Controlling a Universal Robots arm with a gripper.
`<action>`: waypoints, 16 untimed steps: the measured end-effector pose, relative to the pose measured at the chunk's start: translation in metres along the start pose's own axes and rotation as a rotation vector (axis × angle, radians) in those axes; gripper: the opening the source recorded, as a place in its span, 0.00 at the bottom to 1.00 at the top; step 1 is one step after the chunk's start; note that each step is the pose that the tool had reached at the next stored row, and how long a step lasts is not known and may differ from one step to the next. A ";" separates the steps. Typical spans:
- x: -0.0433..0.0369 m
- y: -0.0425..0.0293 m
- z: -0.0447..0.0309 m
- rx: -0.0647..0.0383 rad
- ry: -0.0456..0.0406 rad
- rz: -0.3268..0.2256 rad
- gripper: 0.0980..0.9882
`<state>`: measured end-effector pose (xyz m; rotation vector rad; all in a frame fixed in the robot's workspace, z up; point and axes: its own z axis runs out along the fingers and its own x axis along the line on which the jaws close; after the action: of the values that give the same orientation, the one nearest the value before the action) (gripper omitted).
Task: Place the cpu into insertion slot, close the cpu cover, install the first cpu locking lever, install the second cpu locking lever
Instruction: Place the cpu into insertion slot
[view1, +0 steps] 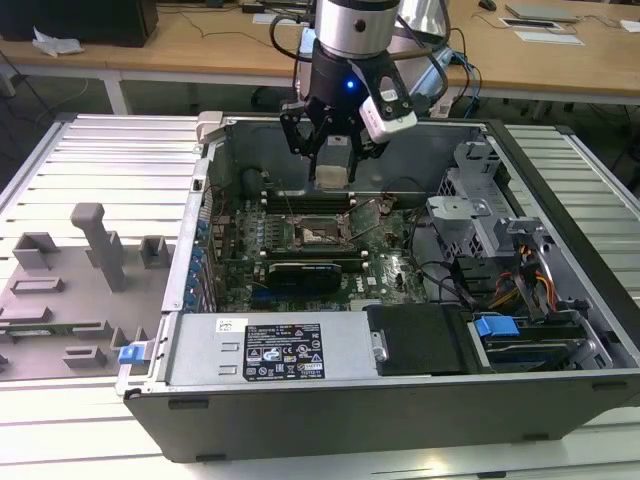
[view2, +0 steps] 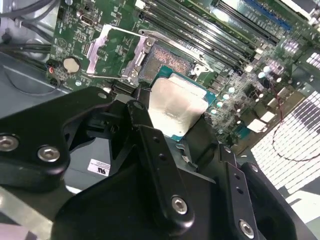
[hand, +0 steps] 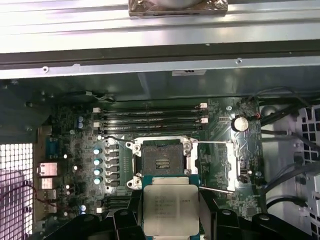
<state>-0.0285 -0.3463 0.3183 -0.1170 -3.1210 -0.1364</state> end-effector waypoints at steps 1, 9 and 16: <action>0.0000 0.0000 0.0004 -0.001 -0.0018 0.019 0.50; -0.0001 -0.0002 0.0033 -0.004 -0.0178 0.202 0.50; -0.0001 -0.0004 0.0047 -0.007 -0.0309 0.353 0.50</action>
<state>-0.0285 -0.3463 0.3136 -0.6683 -3.0669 -0.1396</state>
